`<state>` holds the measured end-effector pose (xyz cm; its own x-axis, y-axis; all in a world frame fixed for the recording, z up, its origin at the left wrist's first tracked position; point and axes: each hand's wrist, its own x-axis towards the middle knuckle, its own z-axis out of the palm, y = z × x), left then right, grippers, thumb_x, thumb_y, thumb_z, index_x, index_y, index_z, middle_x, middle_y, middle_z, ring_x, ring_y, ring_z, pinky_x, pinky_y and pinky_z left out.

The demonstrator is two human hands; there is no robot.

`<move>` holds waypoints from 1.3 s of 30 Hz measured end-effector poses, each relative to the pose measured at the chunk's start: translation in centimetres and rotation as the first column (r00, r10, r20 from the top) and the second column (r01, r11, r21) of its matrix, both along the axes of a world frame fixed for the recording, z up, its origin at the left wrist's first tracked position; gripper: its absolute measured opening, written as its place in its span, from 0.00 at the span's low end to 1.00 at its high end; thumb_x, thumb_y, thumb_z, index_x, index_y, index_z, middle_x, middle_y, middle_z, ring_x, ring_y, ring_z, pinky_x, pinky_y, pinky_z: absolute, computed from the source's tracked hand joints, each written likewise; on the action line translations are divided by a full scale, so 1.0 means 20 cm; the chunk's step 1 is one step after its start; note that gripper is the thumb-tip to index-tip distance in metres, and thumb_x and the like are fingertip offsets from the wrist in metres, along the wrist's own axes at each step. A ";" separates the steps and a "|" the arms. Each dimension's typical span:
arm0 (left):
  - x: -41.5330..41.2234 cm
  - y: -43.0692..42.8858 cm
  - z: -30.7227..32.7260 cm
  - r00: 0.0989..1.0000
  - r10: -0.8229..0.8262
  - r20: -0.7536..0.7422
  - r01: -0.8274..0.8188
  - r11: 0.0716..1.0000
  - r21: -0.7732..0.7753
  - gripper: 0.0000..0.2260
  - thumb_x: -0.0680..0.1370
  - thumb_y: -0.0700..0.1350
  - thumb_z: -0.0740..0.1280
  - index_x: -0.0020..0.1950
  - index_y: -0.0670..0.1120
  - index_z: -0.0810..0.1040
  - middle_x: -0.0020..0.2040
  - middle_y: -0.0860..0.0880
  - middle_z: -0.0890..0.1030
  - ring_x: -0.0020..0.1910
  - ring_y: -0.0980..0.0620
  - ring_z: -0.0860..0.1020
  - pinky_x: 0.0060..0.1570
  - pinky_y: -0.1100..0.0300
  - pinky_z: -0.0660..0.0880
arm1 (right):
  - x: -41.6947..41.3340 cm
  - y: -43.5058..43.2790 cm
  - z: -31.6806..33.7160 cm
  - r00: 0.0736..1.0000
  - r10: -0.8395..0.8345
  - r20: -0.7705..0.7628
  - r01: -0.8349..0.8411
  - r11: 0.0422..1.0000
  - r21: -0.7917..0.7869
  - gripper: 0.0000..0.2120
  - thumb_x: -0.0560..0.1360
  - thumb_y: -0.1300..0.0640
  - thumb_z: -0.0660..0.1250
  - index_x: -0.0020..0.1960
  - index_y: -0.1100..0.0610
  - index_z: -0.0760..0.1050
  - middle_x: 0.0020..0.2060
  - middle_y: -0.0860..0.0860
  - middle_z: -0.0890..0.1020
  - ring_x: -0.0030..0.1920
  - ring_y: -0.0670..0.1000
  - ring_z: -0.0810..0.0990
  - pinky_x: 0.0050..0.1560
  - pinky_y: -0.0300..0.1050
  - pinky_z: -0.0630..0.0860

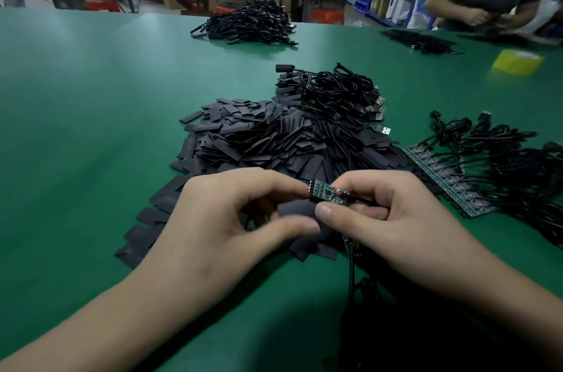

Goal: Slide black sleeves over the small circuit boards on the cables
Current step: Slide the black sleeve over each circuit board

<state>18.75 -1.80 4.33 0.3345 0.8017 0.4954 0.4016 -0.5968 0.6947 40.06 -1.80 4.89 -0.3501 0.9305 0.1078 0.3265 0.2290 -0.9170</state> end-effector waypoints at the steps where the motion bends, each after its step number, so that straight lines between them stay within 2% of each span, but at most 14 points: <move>1: 0.00 0.00 0.01 0.995 0.035 -0.096 -0.025 0.994 0.107 0.10 0.71 0.54 0.77 0.50 0.55 0.86 0.41 0.60 0.83 0.39 0.62 0.81 0.43 0.71 0.74 | 0.00 0.00 0.00 1.000 -0.005 -0.006 0.005 1.000 0.008 0.07 0.77 0.56 0.72 0.41 0.55 0.81 0.26 0.41 0.76 0.26 0.36 0.72 0.31 0.27 0.64; 3: -0.01 0.01 0.01 0.983 0.087 -0.160 -0.051 0.975 0.215 0.11 0.71 0.53 0.76 0.51 0.51 0.86 0.43 0.61 0.82 0.42 0.65 0.79 0.46 0.73 0.72 | 0.01 0.00 0.01 1.000 0.015 0.010 -0.015 1.000 0.018 0.09 0.78 0.55 0.72 0.40 0.54 0.80 0.22 0.39 0.69 0.23 0.37 0.66 0.27 0.26 0.61; 5: -0.01 0.01 0.01 0.989 0.113 -0.100 -0.089 0.972 0.215 0.09 0.71 0.52 0.76 0.49 0.51 0.87 0.43 0.61 0.83 0.42 0.64 0.81 0.45 0.72 0.74 | 0.00 -0.01 0.03 0.997 0.069 0.019 -0.069 0.997 0.030 0.09 0.78 0.50 0.71 0.41 0.51 0.80 0.24 0.38 0.68 0.26 0.38 0.65 0.29 0.27 0.61; 8: -0.02 0.01 0.01 0.990 0.135 0.035 -0.137 0.987 0.081 0.09 0.69 0.52 0.78 0.47 0.53 0.87 0.42 0.61 0.85 0.41 0.62 0.83 0.45 0.69 0.76 | 0.02 0.00 0.04 0.997 0.073 -0.041 -0.071 0.997 0.039 0.15 0.80 0.50 0.61 0.41 0.55 0.81 0.25 0.37 0.73 0.27 0.37 0.71 0.31 0.25 0.65; 12: -0.03 0.02 0.01 0.980 0.152 0.128 -0.150 0.988 -0.026 0.08 0.68 0.52 0.76 0.46 0.54 0.87 0.40 0.61 0.86 0.39 0.63 0.84 0.44 0.72 0.76 | 0.03 0.01 0.03 0.999 0.017 0.049 -0.021 0.997 0.074 0.18 0.79 0.46 0.60 0.37 0.53 0.79 0.24 0.41 0.67 0.27 0.41 0.64 0.29 0.30 0.62; 18: -0.03 0.02 0.01 0.986 0.138 0.097 -0.137 0.990 -0.018 0.08 0.68 0.53 0.79 0.46 0.55 0.87 0.41 0.60 0.86 0.40 0.59 0.84 0.44 0.68 0.78 | 0.04 0.01 0.04 0.995 0.011 0.097 -0.020 0.996 0.090 0.18 0.80 0.44 0.60 0.36 0.51 0.77 0.24 0.45 0.64 0.26 0.43 0.61 0.28 0.32 0.59; 24: -0.03 0.02 0.01 0.990 0.126 0.066 -0.126 0.992 -0.009 0.08 0.68 0.54 0.75 0.46 0.56 0.87 0.41 0.61 0.86 0.40 0.60 0.84 0.44 0.71 0.75 | 0.04 0.01 0.04 0.981 0.072 0.180 -0.084 0.995 0.062 0.19 0.80 0.44 0.59 0.35 0.50 0.76 0.24 0.45 0.62 0.25 0.43 0.61 0.27 0.32 0.60; 29: -0.04 0.02 0.02 0.994 0.087 -0.068 -0.083 0.995 0.063 0.10 0.69 0.53 0.75 0.48 0.53 0.88 0.41 0.59 0.85 0.42 0.61 0.83 0.45 0.71 0.74 | 0.05 0.01 0.03 0.965 0.028 0.261 -0.052 0.995 0.088 0.18 0.79 0.42 0.59 0.37 0.50 0.77 0.25 0.46 0.62 0.26 0.43 0.61 0.29 0.37 0.59; 33: -0.04 0.02 0.03 0.981 0.104 -0.161 -0.078 0.984 0.158 0.10 0.71 0.52 0.75 0.49 0.50 0.88 0.42 0.57 0.85 0.42 0.63 0.82 0.46 0.69 0.75 | 0.04 0.01 0.03 0.947 -0.027 0.321 -0.018 0.990 0.137 0.17 0.79 0.42 0.59 0.38 0.50 0.77 0.24 0.46 0.63 0.25 0.44 0.62 0.29 0.38 0.62; 35: -0.04 0.01 0.03 0.981 0.112 -0.160 -0.089 0.986 0.144 0.09 0.72 0.53 0.74 0.49 0.51 0.88 0.42 0.59 0.85 0.42 0.64 0.82 0.46 0.69 0.75 | 0.04 0.00 0.03 0.935 -0.042 0.353 -0.018 0.986 0.165 0.18 0.82 0.43 0.60 0.39 0.49 0.77 0.23 0.45 0.64 0.25 0.44 0.63 0.29 0.38 0.62; 39: -0.04 0.02 0.02 0.984 0.095 -0.148 -0.085 0.994 0.071 0.10 0.71 0.54 0.74 0.49 0.54 0.87 0.42 0.61 0.85 0.42 0.64 0.82 0.45 0.70 0.75 | 0.04 -0.01 0.03 0.923 -0.039 0.382 -0.025 0.987 0.160 0.16 0.80 0.44 0.60 0.39 0.49 0.77 0.23 0.45 0.66 0.25 0.43 0.64 0.28 0.38 0.61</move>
<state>17.88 -1.39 4.75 0.3372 0.7999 0.4965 0.5527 -0.5951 0.5834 40.84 -1.92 5.52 -0.3876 0.9148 0.1132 0.6475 0.3576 -0.6730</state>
